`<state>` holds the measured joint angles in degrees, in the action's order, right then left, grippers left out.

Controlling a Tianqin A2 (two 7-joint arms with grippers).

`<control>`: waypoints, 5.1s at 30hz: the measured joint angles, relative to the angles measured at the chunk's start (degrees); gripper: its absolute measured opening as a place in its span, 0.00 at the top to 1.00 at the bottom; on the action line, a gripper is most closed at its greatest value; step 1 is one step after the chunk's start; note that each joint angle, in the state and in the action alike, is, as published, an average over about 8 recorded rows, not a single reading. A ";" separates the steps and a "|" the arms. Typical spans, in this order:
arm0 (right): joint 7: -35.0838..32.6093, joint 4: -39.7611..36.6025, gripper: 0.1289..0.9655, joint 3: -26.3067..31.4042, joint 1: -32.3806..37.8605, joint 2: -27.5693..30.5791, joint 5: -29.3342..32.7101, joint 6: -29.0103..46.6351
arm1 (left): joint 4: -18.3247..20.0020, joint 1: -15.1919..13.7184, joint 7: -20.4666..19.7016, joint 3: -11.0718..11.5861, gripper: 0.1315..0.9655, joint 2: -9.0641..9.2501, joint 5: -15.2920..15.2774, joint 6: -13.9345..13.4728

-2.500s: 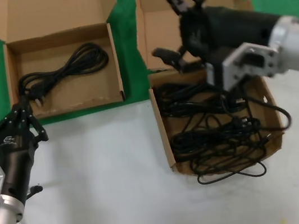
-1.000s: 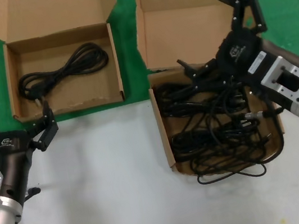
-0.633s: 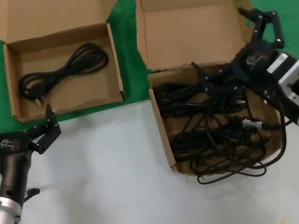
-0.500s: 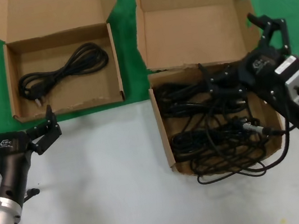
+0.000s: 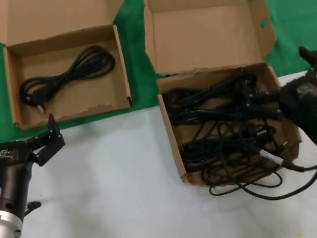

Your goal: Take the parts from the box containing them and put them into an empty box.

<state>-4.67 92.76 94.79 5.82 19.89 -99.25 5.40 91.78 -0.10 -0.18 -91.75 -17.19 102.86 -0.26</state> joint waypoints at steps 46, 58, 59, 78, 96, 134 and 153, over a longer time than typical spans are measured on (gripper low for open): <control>3.71 -0.86 0.00 -2.48 -4.62 -2.14 -3.08 -4.29 | -0.09 0.08 0.14 0.06 0.00 0.00 0.22 0.21; 3.71 -0.86 0.00 -2.48 -4.62 -2.14 -3.08 -4.29 | -0.09 0.08 0.14 0.06 0.00 0.00 0.22 0.21; 3.71 -0.86 0.00 -2.48 -4.62 -2.14 -3.08 -4.29 | -0.09 0.08 0.14 0.06 0.00 0.00 0.22 0.21; 3.71 -0.86 0.00 -2.48 -4.62 -2.14 -3.08 -4.29 | -0.09 0.08 0.14 0.06 0.00 0.00 0.22 0.21; 3.71 -0.86 0.00 -2.48 -4.62 -2.14 -3.08 -4.29 | -0.09 0.08 0.14 0.06 0.00 0.00 0.22 0.21; 3.71 -0.86 0.00 -2.48 -4.62 -2.14 -3.08 -4.29 | -0.09 0.08 0.14 0.06 0.00 0.00 0.22 0.21; 3.71 -0.86 0.00 -2.48 -4.62 -2.14 -3.08 -4.29 | -0.09 0.08 0.14 0.06 0.00 0.00 0.22 0.21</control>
<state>-0.96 91.90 92.32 1.20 17.74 -102.33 1.11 91.70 -0.02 -0.04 -91.69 -17.19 103.08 -0.05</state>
